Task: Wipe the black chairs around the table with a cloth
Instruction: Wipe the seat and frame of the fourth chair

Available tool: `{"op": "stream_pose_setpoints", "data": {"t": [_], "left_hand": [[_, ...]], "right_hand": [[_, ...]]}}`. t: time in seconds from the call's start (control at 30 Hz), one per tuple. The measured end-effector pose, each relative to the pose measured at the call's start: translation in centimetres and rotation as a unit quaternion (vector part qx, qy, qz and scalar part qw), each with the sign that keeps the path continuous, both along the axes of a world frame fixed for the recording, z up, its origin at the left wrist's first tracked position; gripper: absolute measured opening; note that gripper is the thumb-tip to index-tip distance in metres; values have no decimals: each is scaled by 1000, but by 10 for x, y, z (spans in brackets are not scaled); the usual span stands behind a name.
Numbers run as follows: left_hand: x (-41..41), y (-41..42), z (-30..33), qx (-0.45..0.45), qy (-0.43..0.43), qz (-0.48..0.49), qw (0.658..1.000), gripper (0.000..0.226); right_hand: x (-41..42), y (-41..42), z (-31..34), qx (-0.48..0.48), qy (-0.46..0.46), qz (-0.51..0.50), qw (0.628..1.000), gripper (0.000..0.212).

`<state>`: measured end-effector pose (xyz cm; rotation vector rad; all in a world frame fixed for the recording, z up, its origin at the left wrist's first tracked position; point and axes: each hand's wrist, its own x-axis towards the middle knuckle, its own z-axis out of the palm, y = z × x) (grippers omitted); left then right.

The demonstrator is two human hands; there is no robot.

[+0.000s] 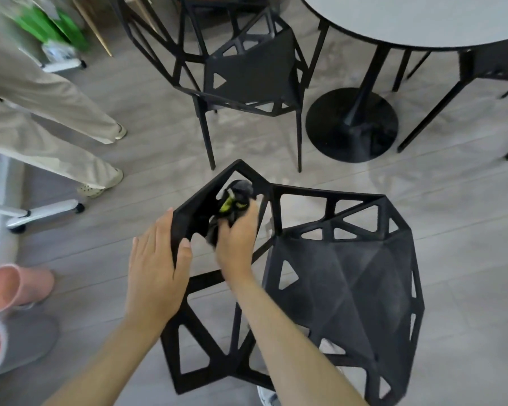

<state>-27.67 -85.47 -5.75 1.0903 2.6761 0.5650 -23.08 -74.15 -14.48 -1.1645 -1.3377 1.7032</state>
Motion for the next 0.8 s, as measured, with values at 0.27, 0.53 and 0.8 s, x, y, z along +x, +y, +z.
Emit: {"op": "stream_pose_setpoints", "data": {"t": [0.27, 0.53, 0.8], "left_hand": [[0, 4, 0, -2, -9, 18, 1000, 56], [0, 4, 1, 6, -12, 6, 1000, 48], [-2, 2, 0, -14, -20, 27, 999, 57]], "right_hand": [[5, 48, -55, 50, -79, -52, 994, 39], [-1, 78, -74, -80, -75, -138, 984, 42], [47, -35, -99, -183, -104, -10, 978, 51]]}}
